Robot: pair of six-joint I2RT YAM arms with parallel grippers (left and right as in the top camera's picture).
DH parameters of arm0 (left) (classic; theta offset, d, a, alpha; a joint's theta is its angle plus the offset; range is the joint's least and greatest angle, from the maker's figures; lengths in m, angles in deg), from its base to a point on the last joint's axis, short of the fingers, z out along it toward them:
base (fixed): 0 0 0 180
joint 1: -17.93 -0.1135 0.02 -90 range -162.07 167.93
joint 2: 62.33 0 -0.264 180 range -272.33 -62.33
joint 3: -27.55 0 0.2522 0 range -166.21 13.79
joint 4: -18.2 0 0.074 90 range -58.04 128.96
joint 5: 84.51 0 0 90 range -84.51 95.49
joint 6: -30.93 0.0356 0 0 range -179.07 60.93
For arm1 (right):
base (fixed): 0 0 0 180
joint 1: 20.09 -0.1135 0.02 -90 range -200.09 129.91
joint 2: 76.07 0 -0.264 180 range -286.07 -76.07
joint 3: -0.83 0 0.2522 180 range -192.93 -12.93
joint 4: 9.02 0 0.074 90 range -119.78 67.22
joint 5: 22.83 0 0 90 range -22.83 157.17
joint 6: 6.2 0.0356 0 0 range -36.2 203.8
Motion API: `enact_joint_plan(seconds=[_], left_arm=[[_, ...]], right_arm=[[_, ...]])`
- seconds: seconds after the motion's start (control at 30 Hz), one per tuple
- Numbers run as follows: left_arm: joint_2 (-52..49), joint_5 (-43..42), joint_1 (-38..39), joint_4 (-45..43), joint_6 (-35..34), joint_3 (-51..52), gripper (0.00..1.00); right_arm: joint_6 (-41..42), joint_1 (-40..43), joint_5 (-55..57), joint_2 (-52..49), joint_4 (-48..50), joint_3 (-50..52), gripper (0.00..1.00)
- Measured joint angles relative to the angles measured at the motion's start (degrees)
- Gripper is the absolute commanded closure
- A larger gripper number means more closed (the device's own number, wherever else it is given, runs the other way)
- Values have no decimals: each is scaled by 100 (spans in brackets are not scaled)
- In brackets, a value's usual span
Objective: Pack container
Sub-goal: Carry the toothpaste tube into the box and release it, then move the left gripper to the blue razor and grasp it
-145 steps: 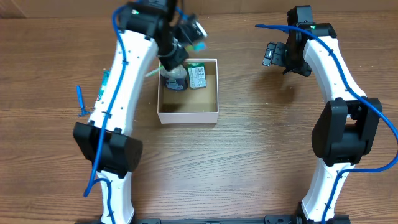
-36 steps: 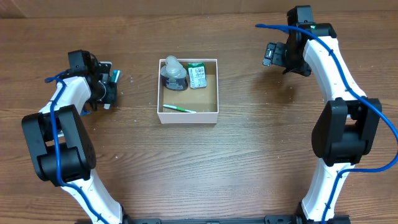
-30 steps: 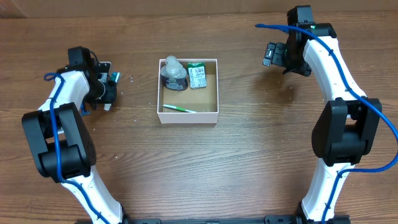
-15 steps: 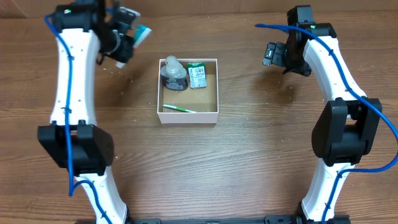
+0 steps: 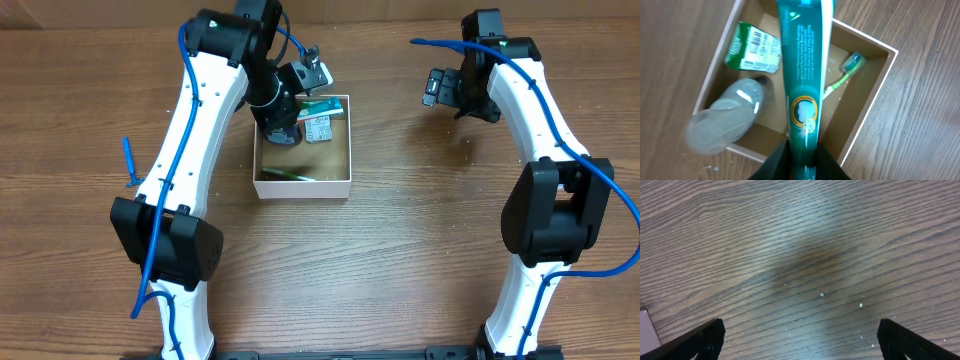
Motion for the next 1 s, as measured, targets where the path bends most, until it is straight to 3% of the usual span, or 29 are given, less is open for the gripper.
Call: enact_joint_plan(seconds=[0.07, 0.1, 0.13, 0.17, 0.43, 0.5, 0.67, 0.77, 1.0], left_arm=[[0, -2, 0, -74, 39, 297, 70], [0, -2, 0, -116, 46, 474, 61], [0, 0, 0, -133, 61, 586, 46], [0, 0, 0, -138, 103, 684, 42], [0, 42, 0, -76, 20, 763, 41], [0, 160, 0, 79, -236, 586, 36], [61, 787, -114, 133, -1244, 243, 35], [92, 1073, -514, 245, -1928, 234, 29], [92, 1178, -2256, 573, -3407, 234, 27]], right_arm=[[2, 0, 0, 0, 0, 0, 0], [2, 0, 0, 0, 0, 0, 0], [0, 0, 0, 0, 0, 0, 0], [0, 0, 0, 0, -2, 0, 0], [-2, 0, 2, 0, 0, 0, 0], [2, 0, 0, 0, 0, 0, 0], [0, 0, 0, 0, 0, 0, 0], [0, 0, 0, 0, -2, 0, 0], [0, 0, 0, 0, 0, 0, 0]])
